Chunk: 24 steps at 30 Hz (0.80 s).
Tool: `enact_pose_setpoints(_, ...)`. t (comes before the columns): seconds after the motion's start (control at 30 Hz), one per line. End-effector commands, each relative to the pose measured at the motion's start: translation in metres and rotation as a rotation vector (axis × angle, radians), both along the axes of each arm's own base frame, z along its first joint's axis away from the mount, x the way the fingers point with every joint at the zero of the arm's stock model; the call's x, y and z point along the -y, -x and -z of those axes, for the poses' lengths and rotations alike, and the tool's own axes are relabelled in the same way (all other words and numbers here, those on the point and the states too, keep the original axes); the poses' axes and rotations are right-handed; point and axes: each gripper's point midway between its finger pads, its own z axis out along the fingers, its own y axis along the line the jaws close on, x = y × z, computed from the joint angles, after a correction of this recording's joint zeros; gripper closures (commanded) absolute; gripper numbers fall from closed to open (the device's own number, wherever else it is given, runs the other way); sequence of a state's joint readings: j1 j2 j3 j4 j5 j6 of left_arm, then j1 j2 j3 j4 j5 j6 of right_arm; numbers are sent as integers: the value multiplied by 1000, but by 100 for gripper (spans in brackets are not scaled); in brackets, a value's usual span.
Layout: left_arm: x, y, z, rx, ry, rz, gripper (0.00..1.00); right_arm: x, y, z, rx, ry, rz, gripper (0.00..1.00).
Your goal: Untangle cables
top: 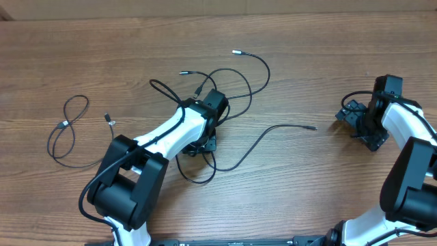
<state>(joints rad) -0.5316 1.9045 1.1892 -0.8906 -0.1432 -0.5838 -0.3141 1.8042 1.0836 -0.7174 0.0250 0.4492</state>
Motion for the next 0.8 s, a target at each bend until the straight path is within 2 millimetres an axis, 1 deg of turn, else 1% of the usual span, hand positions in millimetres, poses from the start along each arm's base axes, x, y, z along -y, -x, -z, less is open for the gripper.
enact_pose_setpoints(0.0, 6, -2, -1, -52, 71, 52, 66, 0, 0, 1, 2, -1, 8, 0)
enact_pose_setpoints(0.07, -4, -1, -9, -86, 63, 29, 66, 0, 0, 1, 2, -1, 8, 0)
enact_pose_setpoints(0.1, -10, -2, -16, -102, 58, 8, 67, 0, 0, 1, 2, -1, 8, 0)
enact_pose_setpoints(0.13, -12, -4, -21, -109, 60, -3, 67, 0, 0, 1, 2, -1, 8, 0)
enact_pose_setpoints(0.17, -12, -6, -26, -116, 77, -4, 67, 0, 0, 1, 2, -1, 8, 0)
enact_pose_setpoints(0.23, -3, -10, -32, -123, 133, 13, 67, 0, 0, 1, 1, -1, 8, 0)
enact_pose_setpoints(0.27, 2, -11, -34, -123, 163, 16, 66, 0, 0, 1, 2, -1, 8, 0)
enact_pose_setpoints(0.33, 7, -14, -32, -109, 179, 19, 66, 0, 0, 1, 2, -1, 8, 0)
enact_pose_setpoints(0.43, 16, -15, -22, -103, 180, 30, 65, 0, 0, 1, 1, -1, 8, 0)
enact_pose_setpoints(0.5, 20, -11, -12, -125, 169, 31, 65, 0, 0, 1, 2, -1, 8, 0)
enact_pose_setpoints(0.6, 26, -1, 10, -179, 134, 53, 66, 0, 0, 1, 2, -1, 8, 0)
enact_pose_setpoints(0.7, 17, 6, 34, -224, 49, 67, 68, 0, 0, 1, 2, -1, 8, 0)
enact_pose_setpoints(0.77, 10, 11, 47, -260, 5, 67, 75, 0, 0, 1, 2, -1, 8, 0)
